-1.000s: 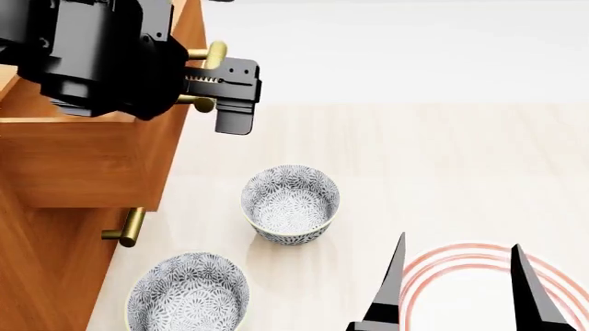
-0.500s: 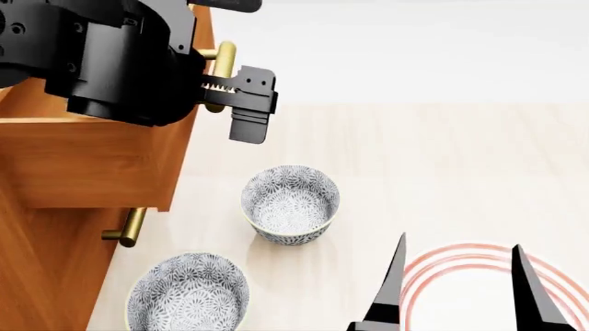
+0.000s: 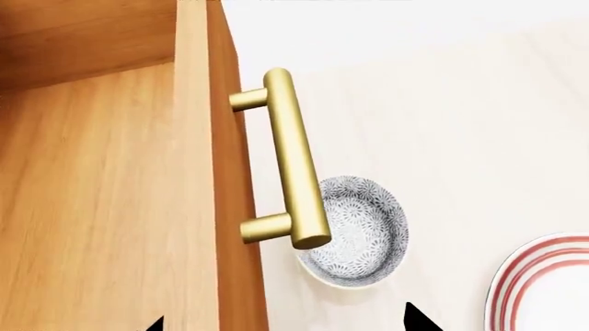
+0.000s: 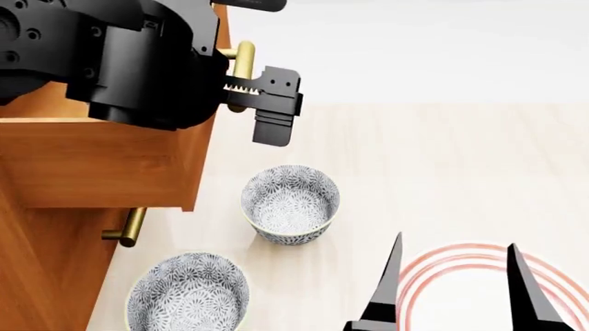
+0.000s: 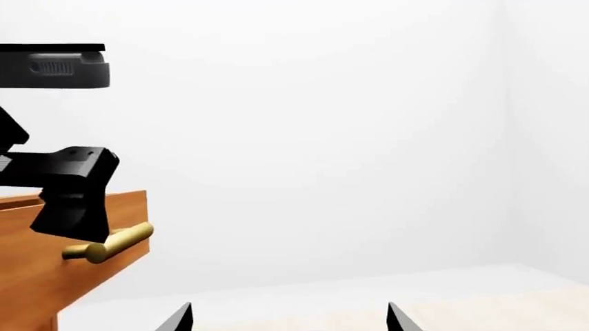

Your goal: Open the top drawer of the cabinet.

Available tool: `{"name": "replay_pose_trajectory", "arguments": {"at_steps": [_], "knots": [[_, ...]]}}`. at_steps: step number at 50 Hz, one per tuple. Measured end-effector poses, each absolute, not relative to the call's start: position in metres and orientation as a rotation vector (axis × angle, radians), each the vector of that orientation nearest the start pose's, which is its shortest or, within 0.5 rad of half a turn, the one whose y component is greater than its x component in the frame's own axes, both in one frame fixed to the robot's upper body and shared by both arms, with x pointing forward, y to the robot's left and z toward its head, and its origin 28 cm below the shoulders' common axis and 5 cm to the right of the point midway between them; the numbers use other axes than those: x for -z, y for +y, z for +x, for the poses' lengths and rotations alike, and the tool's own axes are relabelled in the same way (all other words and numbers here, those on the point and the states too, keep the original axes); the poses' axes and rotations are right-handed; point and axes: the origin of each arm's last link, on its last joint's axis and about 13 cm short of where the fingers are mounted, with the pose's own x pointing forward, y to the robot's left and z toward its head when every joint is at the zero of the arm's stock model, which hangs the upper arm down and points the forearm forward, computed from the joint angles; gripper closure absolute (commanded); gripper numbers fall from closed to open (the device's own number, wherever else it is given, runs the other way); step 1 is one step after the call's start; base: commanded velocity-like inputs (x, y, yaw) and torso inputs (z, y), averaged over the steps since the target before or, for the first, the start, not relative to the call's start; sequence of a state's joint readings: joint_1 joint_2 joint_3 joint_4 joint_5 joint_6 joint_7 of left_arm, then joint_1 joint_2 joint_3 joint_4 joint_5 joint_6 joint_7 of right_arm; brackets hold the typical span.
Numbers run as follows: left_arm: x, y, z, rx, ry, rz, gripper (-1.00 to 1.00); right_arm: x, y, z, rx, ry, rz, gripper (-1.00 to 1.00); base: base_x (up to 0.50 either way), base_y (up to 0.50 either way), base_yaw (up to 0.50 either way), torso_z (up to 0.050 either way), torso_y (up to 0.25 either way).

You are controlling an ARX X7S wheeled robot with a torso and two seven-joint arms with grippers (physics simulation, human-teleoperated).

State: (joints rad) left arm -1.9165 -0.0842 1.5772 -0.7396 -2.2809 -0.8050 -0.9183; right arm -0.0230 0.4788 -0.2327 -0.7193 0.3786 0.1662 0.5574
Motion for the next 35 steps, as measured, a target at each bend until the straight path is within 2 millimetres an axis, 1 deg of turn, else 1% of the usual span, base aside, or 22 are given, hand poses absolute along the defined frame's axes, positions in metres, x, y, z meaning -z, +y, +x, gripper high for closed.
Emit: {"name": "replay_pose_trajectory", "arguments": {"at_steps": [11,25,35], "knots": [[-0.352,0.084,0.337,0.096,0.67,0.098,-1.0,-0.136,-0.107,0.174,0.055,-0.368,0.057,-1.0,0.0,0.0,0.0,0.0,0.004],[-0.36,0.063,0.315,0.236,0.664,0.105,-1.0,-0.136,-0.107,0.174,0.055,-0.366,0.06,-1.0,0.0,0.0,0.0,-0.001,0.001],[-0.361,0.058,0.31,0.255,0.653,0.109,-1.0,-0.136,-0.108,0.174,0.057,-0.368,0.064,-1.0,0.0,0.0,0.0,0.0,0.002]]}}
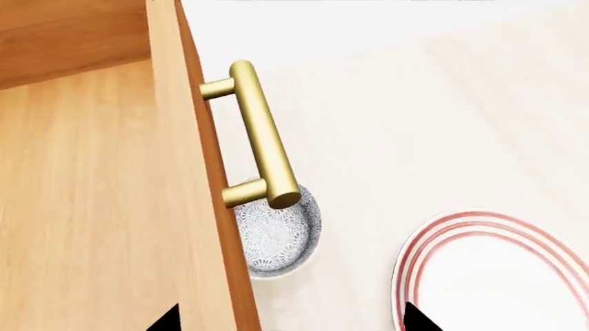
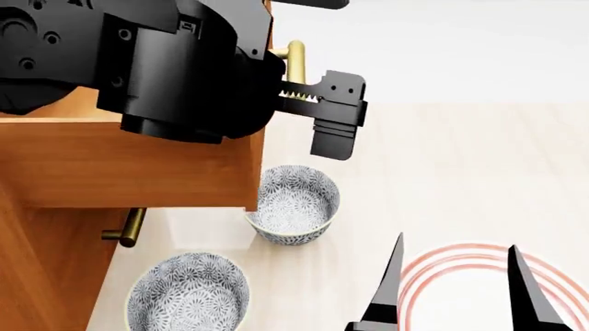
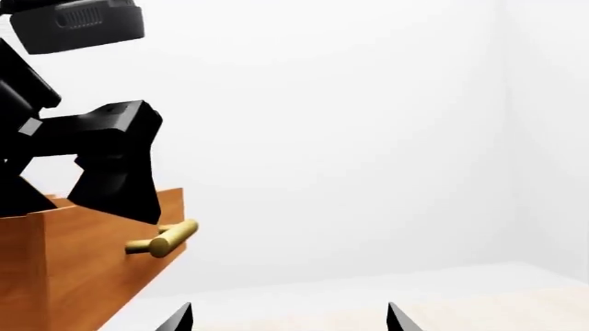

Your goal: Open the top drawer of the cabinet.

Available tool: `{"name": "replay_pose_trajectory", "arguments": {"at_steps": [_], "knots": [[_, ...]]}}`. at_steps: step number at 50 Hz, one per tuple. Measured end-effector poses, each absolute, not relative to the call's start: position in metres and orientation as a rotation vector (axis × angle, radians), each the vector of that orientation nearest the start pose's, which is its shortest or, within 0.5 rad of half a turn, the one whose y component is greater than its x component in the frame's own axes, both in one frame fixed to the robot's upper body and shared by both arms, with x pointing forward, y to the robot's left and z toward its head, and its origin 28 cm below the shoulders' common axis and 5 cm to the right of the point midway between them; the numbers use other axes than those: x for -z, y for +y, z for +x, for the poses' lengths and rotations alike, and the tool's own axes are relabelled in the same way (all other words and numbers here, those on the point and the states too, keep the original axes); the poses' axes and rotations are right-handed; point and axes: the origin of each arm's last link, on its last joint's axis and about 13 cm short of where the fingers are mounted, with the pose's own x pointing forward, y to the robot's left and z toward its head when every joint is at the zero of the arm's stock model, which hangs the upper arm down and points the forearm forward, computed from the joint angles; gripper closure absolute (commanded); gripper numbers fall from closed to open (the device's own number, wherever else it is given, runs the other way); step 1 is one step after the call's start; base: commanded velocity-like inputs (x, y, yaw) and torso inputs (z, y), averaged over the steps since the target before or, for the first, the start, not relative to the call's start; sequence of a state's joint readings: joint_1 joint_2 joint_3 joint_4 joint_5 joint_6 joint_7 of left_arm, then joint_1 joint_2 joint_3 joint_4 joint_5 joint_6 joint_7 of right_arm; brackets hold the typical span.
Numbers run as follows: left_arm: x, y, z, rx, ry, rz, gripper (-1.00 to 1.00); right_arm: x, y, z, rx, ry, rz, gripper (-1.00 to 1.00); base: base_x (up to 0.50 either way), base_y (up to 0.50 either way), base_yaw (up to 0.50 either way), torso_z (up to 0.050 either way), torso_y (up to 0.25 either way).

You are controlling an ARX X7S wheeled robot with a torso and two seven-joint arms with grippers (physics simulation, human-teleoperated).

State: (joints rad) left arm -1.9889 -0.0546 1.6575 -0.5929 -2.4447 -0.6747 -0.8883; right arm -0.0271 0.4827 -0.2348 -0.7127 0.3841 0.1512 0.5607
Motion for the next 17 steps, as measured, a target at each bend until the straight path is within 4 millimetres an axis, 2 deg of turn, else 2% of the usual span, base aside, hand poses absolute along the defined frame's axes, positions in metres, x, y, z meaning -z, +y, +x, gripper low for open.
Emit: {"name": "replay_pose_trajectory", "arguments": {"at_steps": [17], "knots": [[-0.363,0.0542,0.3047,0.268,0.649,0.069,-1.0,-0.1364,-0.1083,0.1736,0.058,-0.37,0.068,-1.0,0.0,0.0,0.0,-0.001,0.001]]}}
